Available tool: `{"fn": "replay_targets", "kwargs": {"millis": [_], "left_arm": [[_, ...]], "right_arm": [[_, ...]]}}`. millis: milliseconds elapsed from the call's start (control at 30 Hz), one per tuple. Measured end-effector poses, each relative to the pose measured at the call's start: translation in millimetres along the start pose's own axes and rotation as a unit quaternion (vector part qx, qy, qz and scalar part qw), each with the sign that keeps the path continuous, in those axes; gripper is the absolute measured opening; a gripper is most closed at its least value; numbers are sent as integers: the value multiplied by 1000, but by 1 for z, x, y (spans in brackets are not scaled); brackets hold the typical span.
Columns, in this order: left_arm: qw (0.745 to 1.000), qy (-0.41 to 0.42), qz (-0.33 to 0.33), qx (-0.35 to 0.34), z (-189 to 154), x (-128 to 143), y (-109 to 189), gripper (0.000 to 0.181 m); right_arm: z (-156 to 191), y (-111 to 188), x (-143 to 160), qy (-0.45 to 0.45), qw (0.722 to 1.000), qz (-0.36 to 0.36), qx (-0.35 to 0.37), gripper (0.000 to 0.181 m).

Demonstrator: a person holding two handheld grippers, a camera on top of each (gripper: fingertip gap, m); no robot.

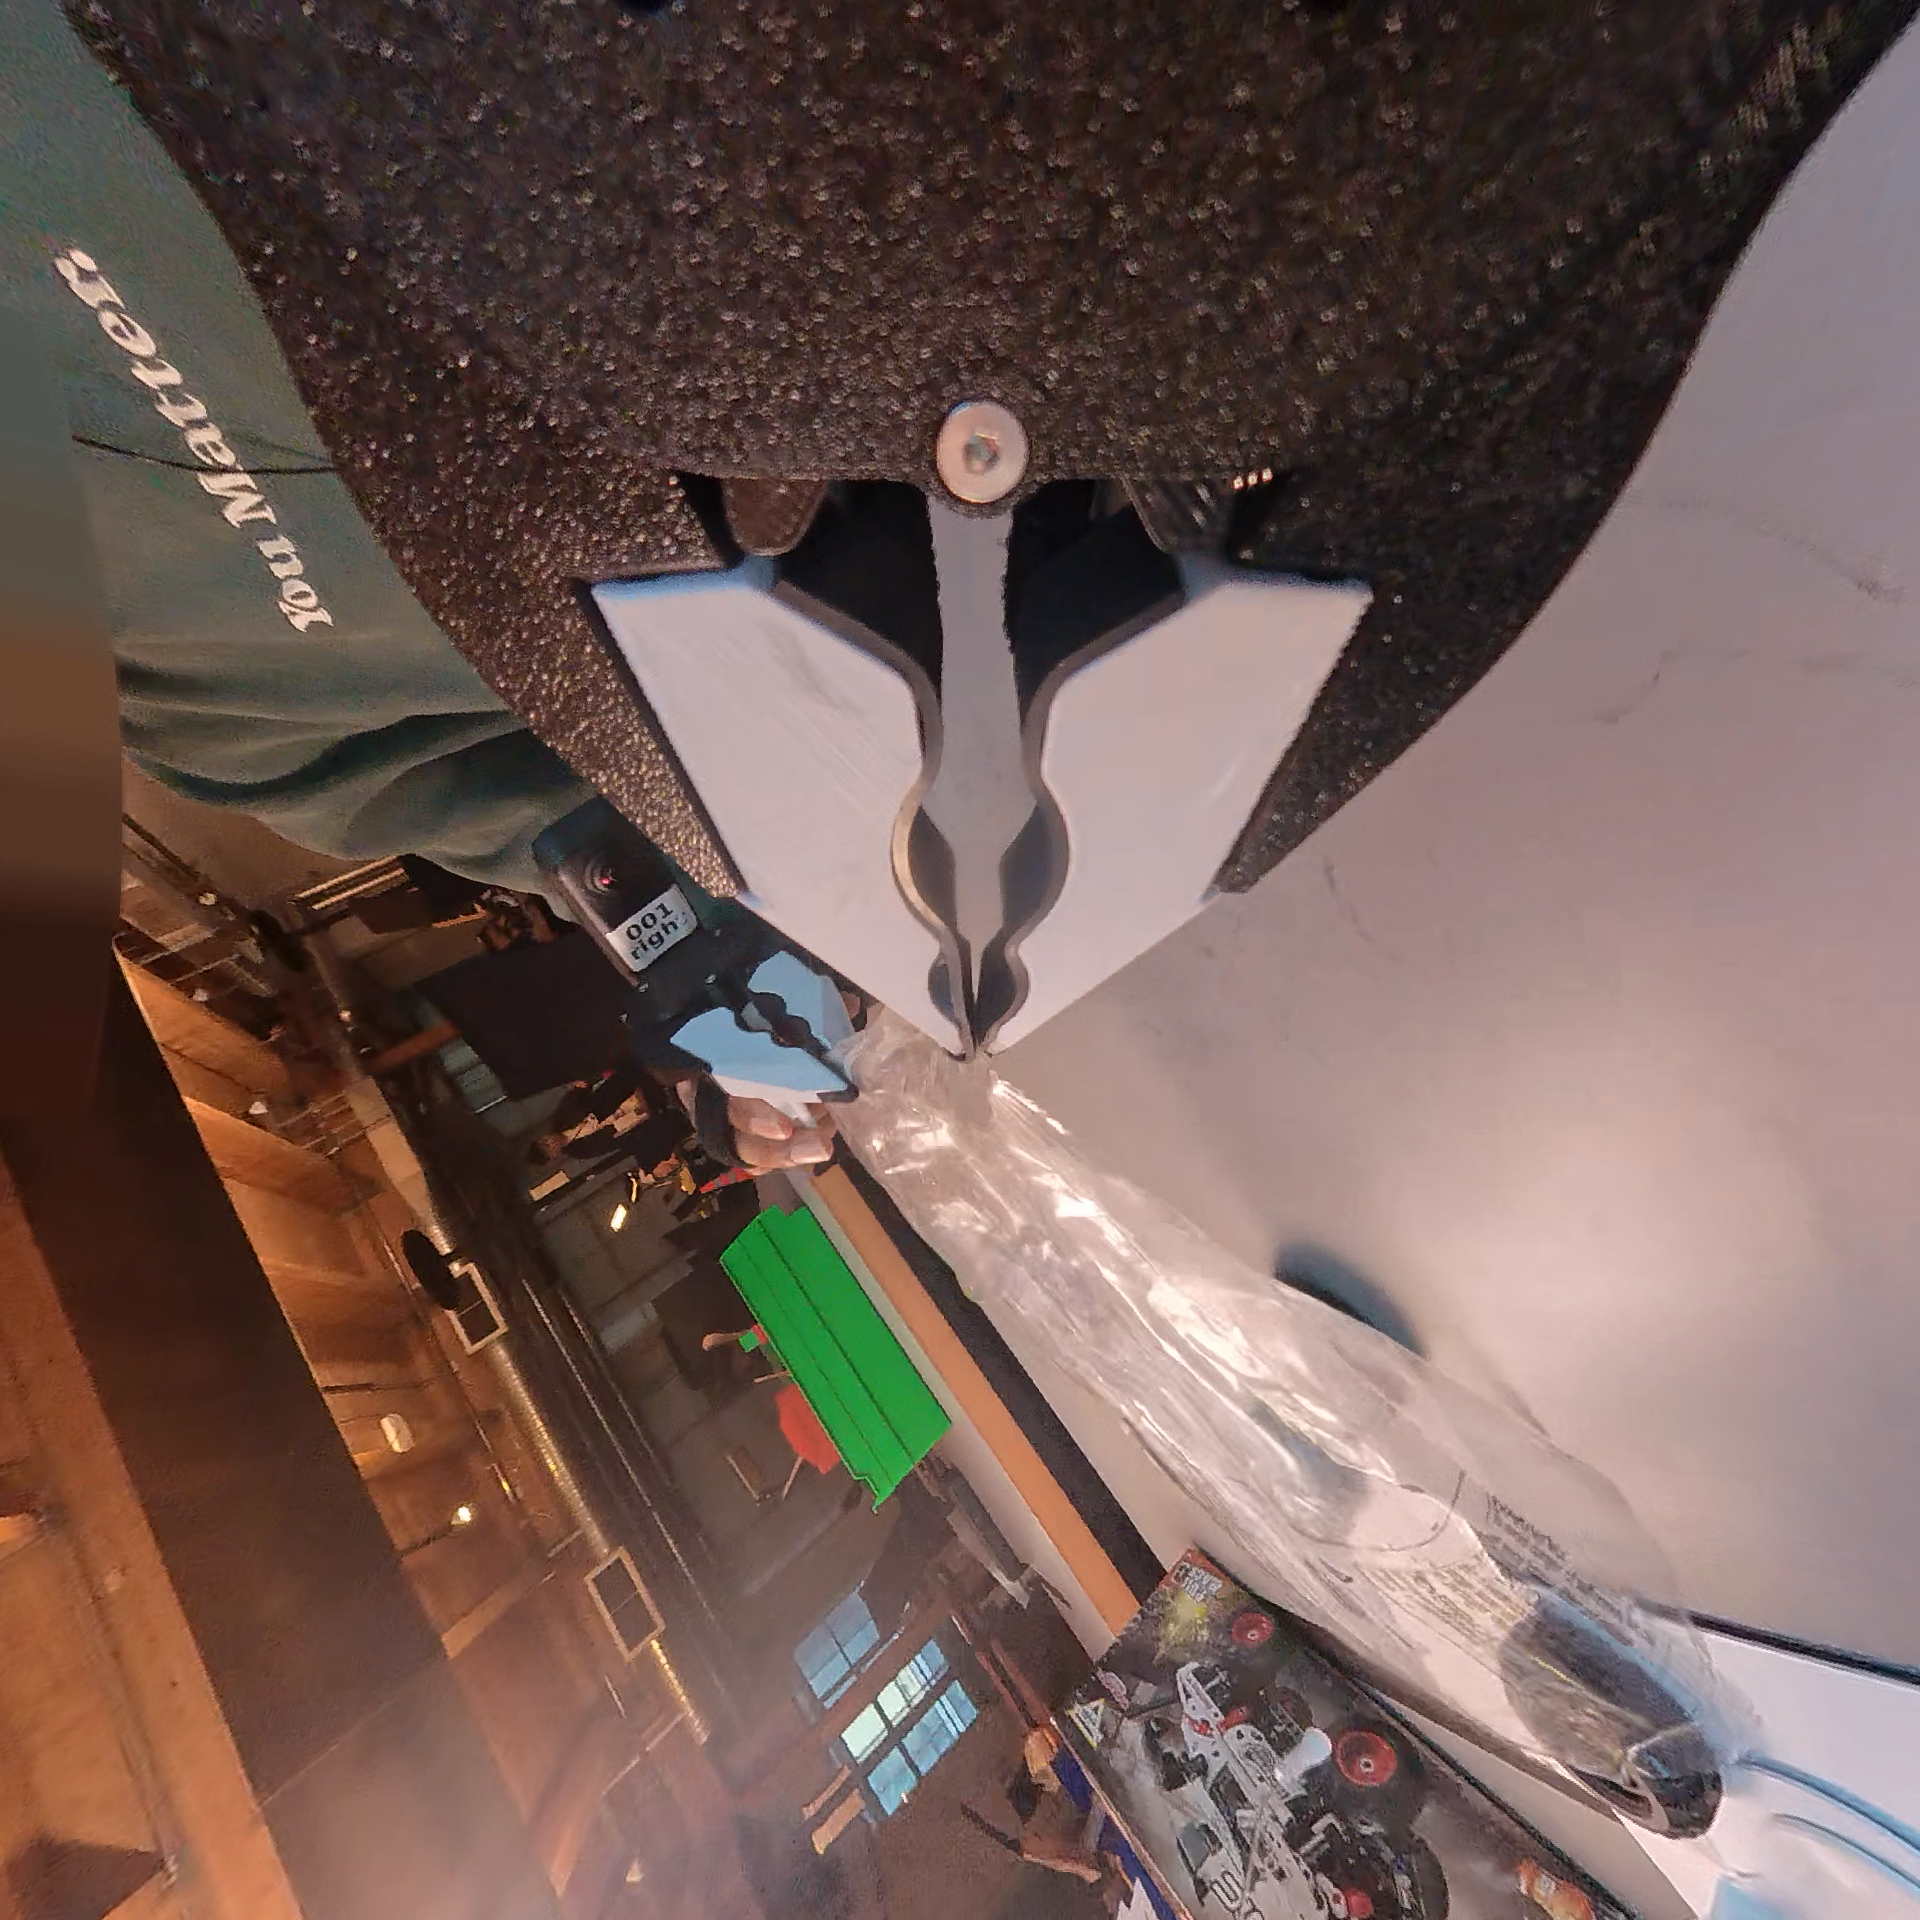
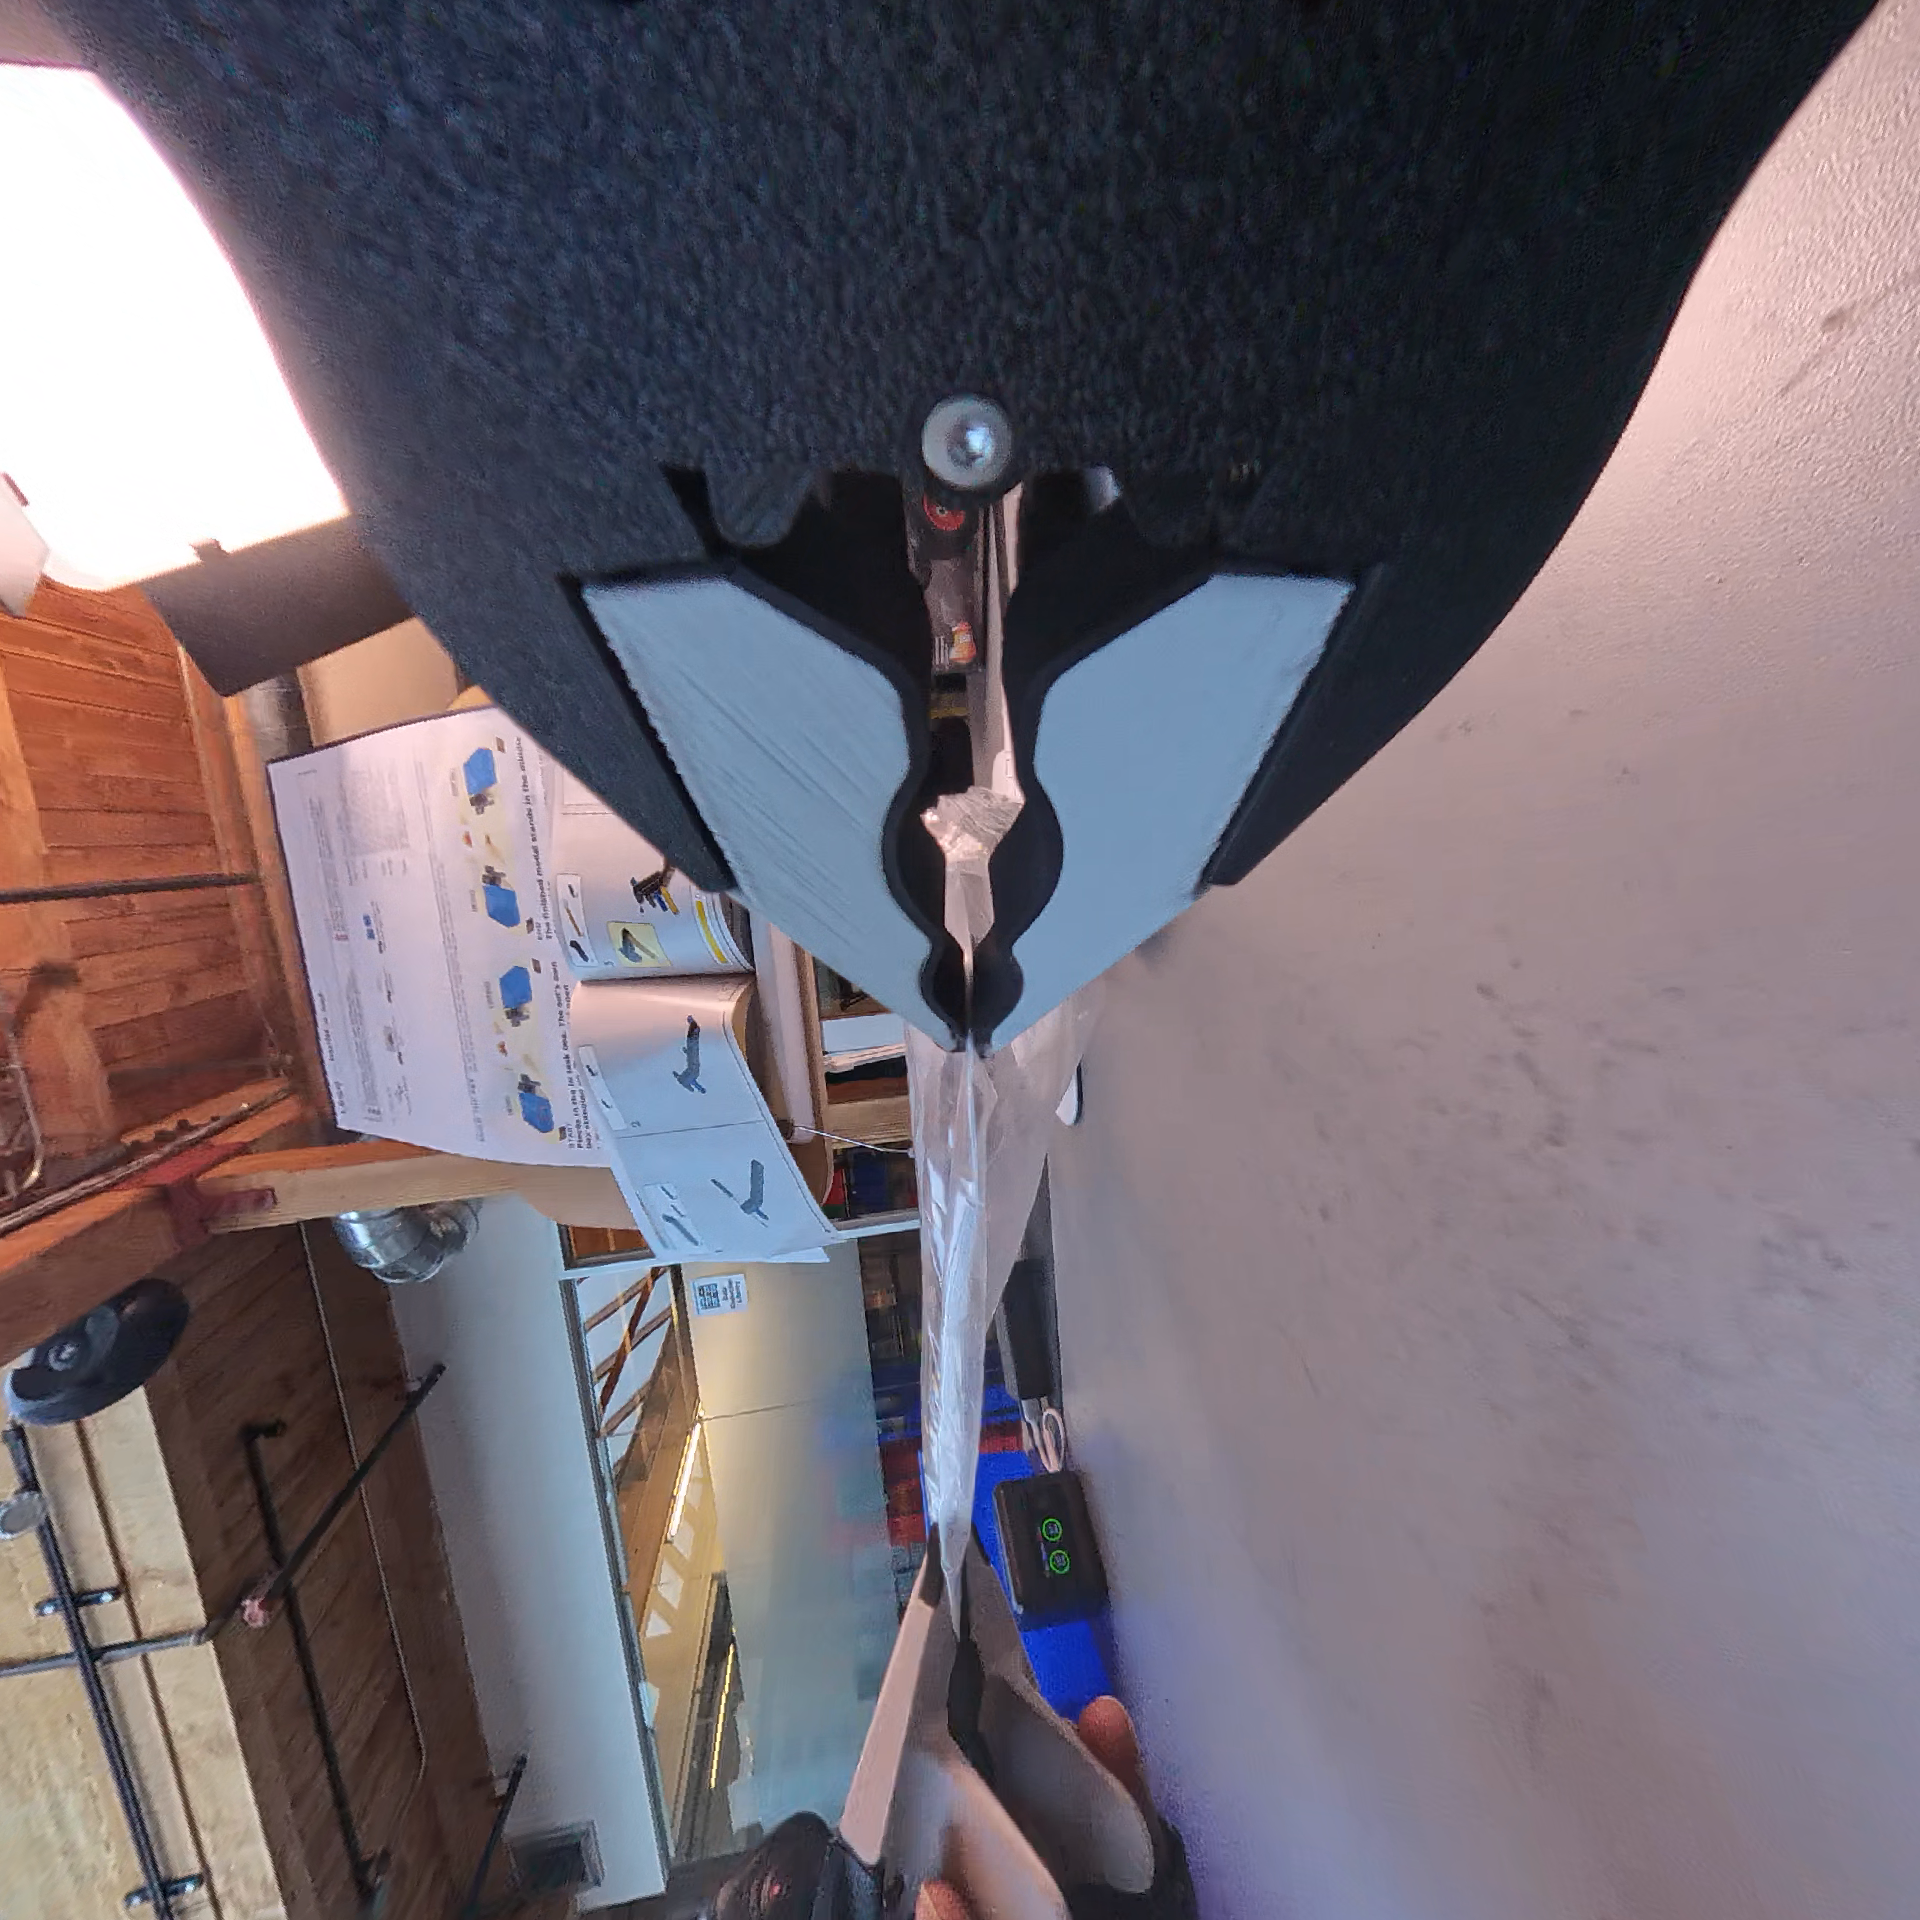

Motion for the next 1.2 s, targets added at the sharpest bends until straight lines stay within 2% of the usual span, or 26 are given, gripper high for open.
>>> {"fn": "replay_targets", "kwargs": {"millis": [67, 167, 300, 333, 400, 500, 600, 633, 667, 700, 800, 867, 967, 1033, 1067, 1133, 1200], "left_arm": [[1000, 13, 18, 17, 1, 3, 1, 0], [1000, 25, 13, -3, 13, 5, 11, 0], [997, 6, 70, -20, 18, 25, 14, 0], [996, 0, 79, -30, 20, 27, 11, 9], [995, 3, 89, -55, 27, 28, 6, 40], [995, 66, 71, -38, 35, 27, -1, 69], [987, 153, 22, 52, 29, 21, -16, 70], [983, 163, 18, 80, 26, 20, -22, 64], [983, 157, 14, 89, 24, 19, -25, 42], [987, 137, 9, 79, 25, 17, -27, 26], [995, 58, -19, 84, 10, -1, -18, 5], [996, 3, -36, 81, -1, -12, -10, 0], [994, -100, -8, 50, -16, -12, -6, 0], [986, -163, -20, 40, -28, -21, 2, 0], [980, -198, -22, 33, -33, -26, 7, 0], [962, -270, -12, 43, -50, -29, 14, 0], [941, -335, 6, 55, -66, -28, 16, 0]], "right_arm": [[2, 2, 2, 9, 1000, -2, 1, 0], [11, 6, 9, 22, 999, 0, -24, 0], [24, 13, 8, -24, 997, -3, -68, 0], [24, 13, 3, -20, 998, -11, -64, 0], [22, 13, -5, -10, 998, -26, -51, 0], [16, 20, -14, -9, 998, -54, -28, 0], [17, 29, -27, -5, 996, -83, -19, 0], [19, 32, -30, 1, 996, -89, -20, 0], [21, 33, -32, 8, 996, -91, -20, 0], [24, 35, -33, 12, 996, -90, -26, 0], [34, 40, -26, 10, 996, -76, -49, 0], [41, 43, -17, -8, 995, -60, -77, 0], [42, 47, -19, -91, 985, -60, -135, 7], [32, 52, -26, -193, 960, -68, -192, 20], [20, 55, -31, -260, 938, -78, -216, 29], [-24, 60, -41, -383, 888, -111, -230, 42], [-77, 60, -43, -442, 862, -134, -208, 48]]}}
Point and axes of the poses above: each gripper's, where its closed fingertips meet, y back along the fingers, x out of its underside, z = x × y across the jaws, the point moved 4 cm from there along y, back along the fingers, and after that the axes turned 12 degrees about -y, right-handed, at the moved point
